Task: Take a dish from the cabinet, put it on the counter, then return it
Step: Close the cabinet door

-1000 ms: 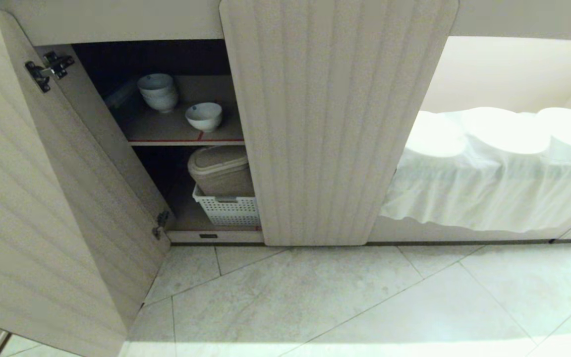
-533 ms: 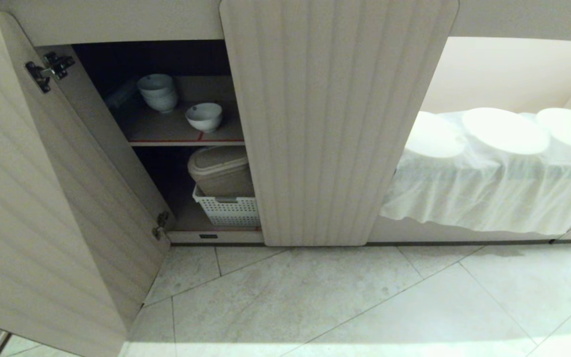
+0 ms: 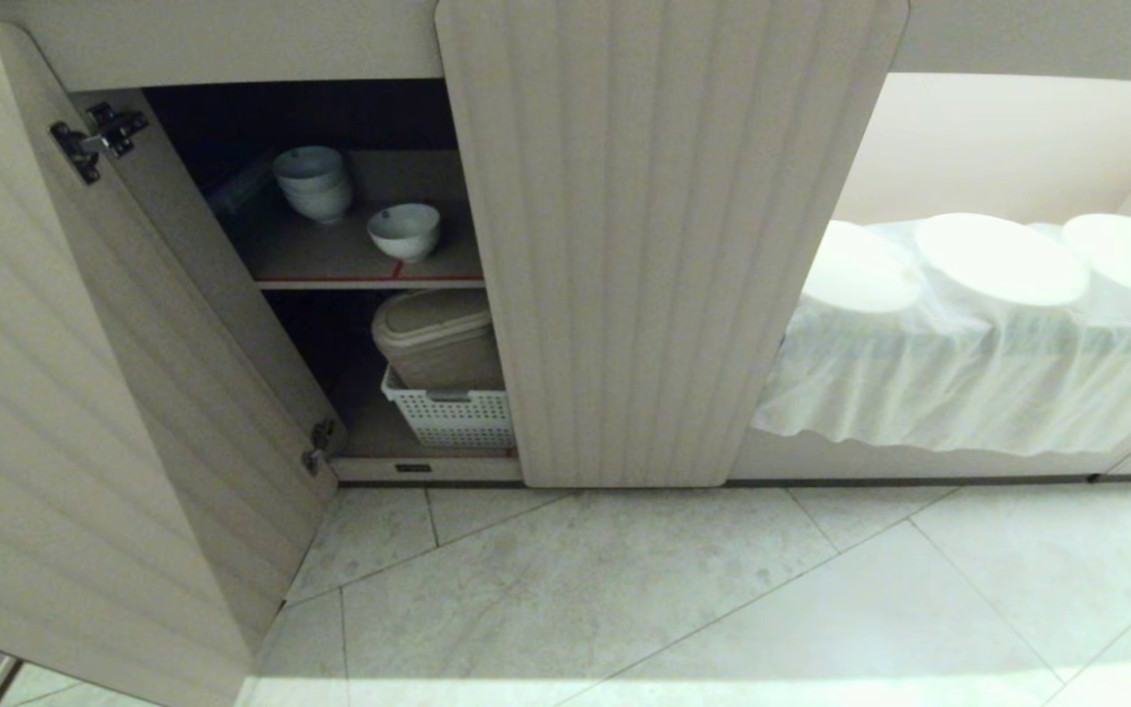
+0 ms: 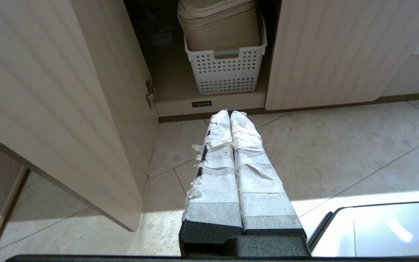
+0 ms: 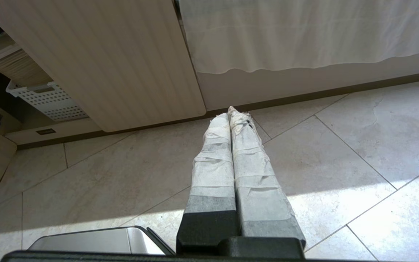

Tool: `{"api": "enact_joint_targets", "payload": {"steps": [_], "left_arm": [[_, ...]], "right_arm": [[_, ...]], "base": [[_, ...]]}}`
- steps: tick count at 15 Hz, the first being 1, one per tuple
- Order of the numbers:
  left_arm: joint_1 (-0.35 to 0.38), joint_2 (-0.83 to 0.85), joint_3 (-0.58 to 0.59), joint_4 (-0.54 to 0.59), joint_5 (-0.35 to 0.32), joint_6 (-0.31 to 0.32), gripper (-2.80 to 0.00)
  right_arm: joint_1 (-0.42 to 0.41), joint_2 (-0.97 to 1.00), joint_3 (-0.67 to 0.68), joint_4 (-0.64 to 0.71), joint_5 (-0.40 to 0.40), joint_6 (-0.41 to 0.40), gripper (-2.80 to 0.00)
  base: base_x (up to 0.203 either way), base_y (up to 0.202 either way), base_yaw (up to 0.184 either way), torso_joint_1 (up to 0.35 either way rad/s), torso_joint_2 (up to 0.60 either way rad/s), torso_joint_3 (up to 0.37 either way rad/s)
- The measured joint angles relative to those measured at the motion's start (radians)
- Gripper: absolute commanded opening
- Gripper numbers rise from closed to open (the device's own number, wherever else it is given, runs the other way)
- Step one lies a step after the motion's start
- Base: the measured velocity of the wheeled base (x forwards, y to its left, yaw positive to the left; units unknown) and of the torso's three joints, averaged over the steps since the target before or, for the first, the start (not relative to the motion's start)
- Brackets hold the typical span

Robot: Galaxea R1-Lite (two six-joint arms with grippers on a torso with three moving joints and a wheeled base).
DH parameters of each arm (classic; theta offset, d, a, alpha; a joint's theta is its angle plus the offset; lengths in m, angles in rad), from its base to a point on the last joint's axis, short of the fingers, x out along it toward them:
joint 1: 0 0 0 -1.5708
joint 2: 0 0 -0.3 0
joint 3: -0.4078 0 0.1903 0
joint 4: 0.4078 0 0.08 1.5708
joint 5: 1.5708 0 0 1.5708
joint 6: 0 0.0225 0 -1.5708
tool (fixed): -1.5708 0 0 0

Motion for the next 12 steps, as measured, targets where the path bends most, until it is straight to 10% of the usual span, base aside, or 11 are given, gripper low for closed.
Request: {"api": "enact_joint_targets", "payload": {"steps": [12], "left_arm": [[0.000, 0.000, 0.000, 0.003, -0.001, 0.001, -2.80]], "right_arm": [[0.000, 0.000, 0.000, 0.000, 0.000, 0.000, -2.80]], "base": [[0.000, 0.000, 0.000, 0.000, 0.00, 0.000]]}}
